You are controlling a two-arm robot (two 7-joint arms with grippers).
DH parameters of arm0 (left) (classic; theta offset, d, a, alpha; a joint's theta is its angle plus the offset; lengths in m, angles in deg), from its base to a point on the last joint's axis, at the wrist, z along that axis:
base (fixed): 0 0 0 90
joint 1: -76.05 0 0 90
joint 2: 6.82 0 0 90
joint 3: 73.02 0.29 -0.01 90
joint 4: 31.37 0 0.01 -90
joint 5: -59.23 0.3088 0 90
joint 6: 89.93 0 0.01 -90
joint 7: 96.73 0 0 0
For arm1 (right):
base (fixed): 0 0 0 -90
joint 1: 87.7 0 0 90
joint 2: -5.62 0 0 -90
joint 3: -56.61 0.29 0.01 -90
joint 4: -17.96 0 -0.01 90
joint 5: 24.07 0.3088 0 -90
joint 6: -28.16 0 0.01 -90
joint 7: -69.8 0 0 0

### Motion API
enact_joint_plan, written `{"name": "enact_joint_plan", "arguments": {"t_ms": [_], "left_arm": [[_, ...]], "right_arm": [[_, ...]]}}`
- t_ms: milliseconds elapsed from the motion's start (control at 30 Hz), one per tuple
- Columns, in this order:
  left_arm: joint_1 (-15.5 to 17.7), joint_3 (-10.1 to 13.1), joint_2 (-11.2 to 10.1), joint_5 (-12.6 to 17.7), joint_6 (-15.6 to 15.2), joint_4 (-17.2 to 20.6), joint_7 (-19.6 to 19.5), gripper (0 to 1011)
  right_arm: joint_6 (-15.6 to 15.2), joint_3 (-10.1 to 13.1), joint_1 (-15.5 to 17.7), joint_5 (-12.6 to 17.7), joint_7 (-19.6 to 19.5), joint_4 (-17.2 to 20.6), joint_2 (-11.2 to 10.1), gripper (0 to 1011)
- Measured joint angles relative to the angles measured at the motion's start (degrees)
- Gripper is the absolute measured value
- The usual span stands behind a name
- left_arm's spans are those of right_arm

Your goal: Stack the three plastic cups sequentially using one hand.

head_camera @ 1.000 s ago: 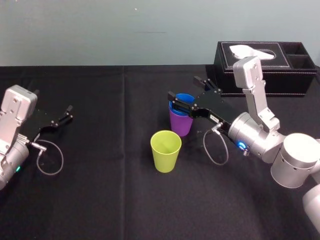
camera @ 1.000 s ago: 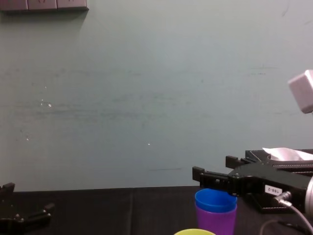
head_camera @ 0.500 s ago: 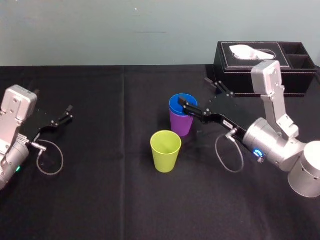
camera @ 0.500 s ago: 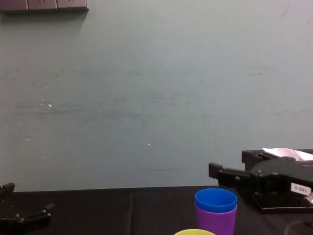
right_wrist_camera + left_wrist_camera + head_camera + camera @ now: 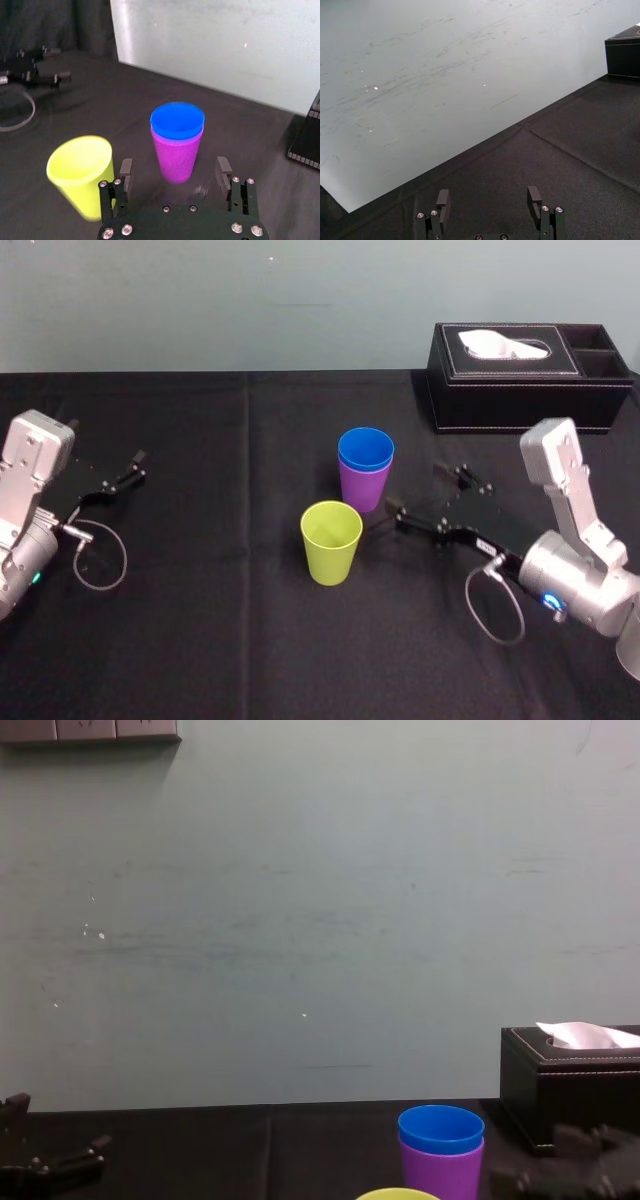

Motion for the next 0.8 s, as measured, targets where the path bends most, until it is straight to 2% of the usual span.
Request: {"name": "enact_joint_plan", "arguments": {"t_ms": [167,300,433,800], "left_arm": [[0.0,0.0,0.0,0.0,0.0,0.0,0.0,1011],[0.0,0.0,0.0,0.0,0.0,0.0,0.0,1011],[0.0,0.0,0.0,0.0,0.0,0.0,0.0,1011],[0.0,0.0,0.0,0.0,0.0,0.0,0.0,1011]], "right_arm": [[0.6,-0.3,1.5,0.0,1.0,-0.3,-0.8,1004],[2.2,-1.6,2.2,0.0,3.0,-1.4,-1.2,1004],[3.4,-3.5,1.8,-0.2,5.2,-2.2,-1.3,1004],[6.7,-6.3,0.5,-2.2,6.8,-3.7,-0.9,1004]]}}
